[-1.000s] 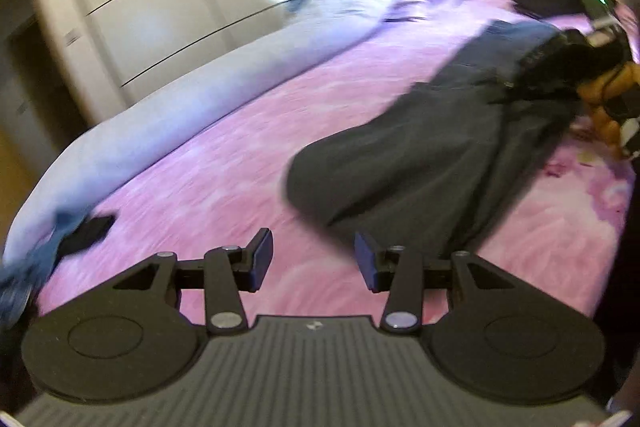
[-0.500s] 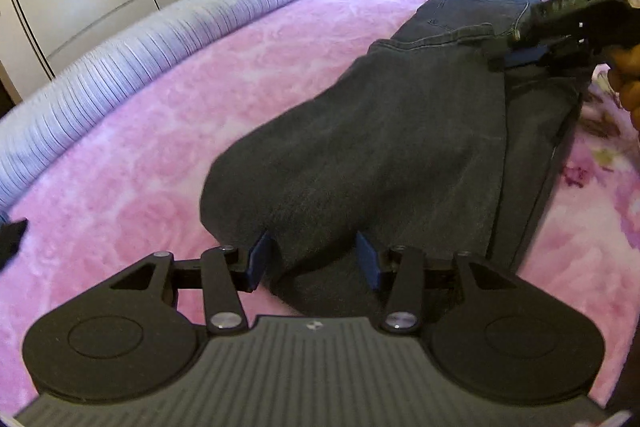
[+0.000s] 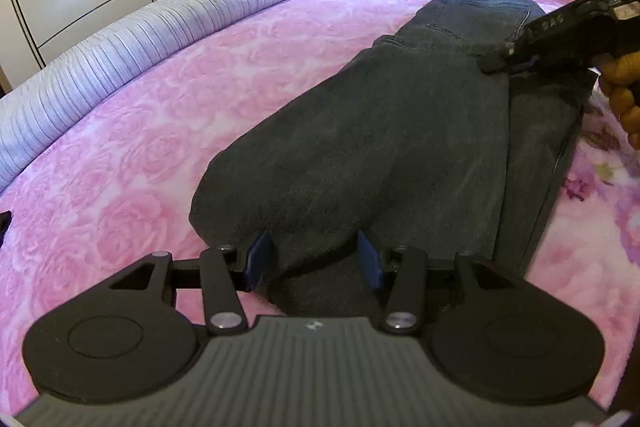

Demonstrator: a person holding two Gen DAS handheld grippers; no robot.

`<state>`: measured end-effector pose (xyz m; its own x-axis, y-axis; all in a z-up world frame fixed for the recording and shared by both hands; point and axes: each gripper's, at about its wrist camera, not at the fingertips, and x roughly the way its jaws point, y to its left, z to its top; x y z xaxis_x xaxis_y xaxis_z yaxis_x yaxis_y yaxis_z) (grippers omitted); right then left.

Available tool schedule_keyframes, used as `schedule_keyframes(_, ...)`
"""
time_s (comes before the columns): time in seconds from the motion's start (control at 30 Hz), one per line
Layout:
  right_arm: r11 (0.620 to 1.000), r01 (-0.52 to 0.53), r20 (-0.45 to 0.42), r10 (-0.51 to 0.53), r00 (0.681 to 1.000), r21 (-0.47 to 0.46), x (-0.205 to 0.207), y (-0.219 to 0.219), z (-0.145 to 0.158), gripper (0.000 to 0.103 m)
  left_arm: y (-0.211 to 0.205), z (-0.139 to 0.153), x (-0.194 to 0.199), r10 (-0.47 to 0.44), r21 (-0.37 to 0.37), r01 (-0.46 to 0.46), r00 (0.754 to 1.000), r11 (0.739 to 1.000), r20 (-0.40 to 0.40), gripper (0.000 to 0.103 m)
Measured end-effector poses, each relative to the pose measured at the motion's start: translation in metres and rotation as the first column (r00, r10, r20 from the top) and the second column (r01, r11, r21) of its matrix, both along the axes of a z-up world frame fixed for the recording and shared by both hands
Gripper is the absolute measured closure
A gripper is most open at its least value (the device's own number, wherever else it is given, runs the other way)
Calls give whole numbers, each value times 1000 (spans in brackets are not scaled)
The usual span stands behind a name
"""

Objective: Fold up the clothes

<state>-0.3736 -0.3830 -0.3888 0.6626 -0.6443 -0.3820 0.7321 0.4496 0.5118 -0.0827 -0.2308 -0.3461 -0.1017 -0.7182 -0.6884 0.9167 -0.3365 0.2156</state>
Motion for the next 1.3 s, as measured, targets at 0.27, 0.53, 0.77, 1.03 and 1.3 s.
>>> schedule_keyframes(0.27,983,-138,-171,116,978,-121,8,35,24,58,25,23,31,-43,-72,50,995,996,88,59)
schedule_keyframes(0.53,849,-512,-269,467,843,-129,97,86,11,58,-41,9,43,-84,18,83,996,996,23,58)
schedule_keyframes(0.77,693,-720,-349,663,662,-51,172,115,0,58,-83,-7,73,-113,109,126,987,986,-117,43)
schedule_keyframes(1.03,557,-826,-679,574,457,-85,205,173,-10,58,-62,21,104,-116,36,121,985,992,-125,52)
schedule_keyframes(1.3,471,-872,-900,313,304,-131,235,202,-43,68,26,-26,51,-466,39,576,617,817,634,53)
